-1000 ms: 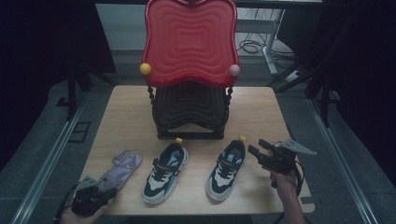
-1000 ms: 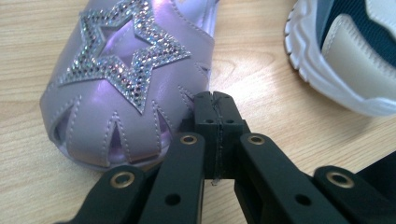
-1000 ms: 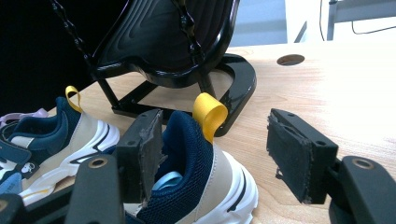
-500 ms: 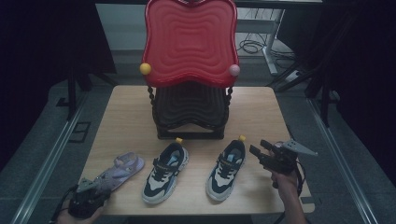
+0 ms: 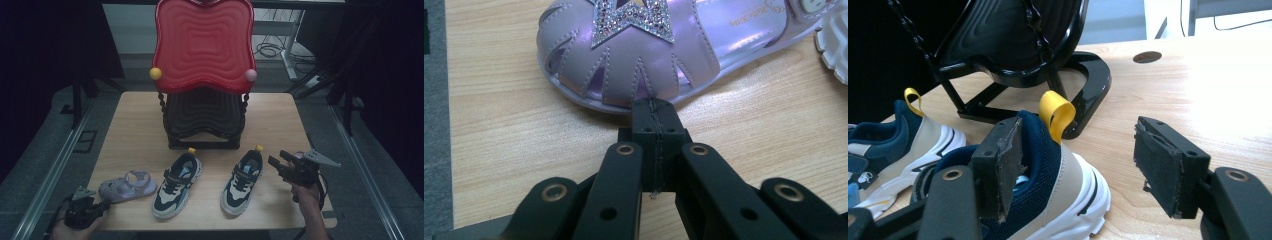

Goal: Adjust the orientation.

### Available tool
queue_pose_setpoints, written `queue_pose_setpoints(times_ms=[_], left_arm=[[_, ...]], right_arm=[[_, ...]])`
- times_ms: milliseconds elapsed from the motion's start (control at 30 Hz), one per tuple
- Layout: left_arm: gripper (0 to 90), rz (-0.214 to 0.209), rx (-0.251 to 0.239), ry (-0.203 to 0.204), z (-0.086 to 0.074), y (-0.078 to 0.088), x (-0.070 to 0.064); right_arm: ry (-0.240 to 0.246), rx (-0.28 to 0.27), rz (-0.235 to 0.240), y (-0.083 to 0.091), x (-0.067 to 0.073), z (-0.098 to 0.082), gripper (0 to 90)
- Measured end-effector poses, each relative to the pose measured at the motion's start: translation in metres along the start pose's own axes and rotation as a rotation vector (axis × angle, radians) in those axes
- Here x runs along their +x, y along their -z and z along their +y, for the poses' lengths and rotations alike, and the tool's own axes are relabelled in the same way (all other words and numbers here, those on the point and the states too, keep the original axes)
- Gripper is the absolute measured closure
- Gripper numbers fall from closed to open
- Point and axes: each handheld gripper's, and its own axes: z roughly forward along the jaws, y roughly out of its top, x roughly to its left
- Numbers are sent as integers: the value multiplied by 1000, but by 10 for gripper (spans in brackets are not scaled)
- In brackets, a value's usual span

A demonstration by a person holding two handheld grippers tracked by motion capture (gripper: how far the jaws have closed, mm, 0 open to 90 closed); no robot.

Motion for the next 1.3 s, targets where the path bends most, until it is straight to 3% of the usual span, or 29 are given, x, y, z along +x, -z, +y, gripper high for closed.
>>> queue_pose_setpoints(times_ms=[333, 700, 1300], left_arm=[[891, -18, -2, 45, 10, -5, 15], [895, -27, 3, 59, 22, -11, 29], [894, -55, 29, 56, 59, -32, 49]], right_arm=[[-8, 9, -9, 0, -1, -1, 363], [-11, 17, -10, 0, -2, -2, 363], [-6, 28, -7, -1, -1, -3, 363]])
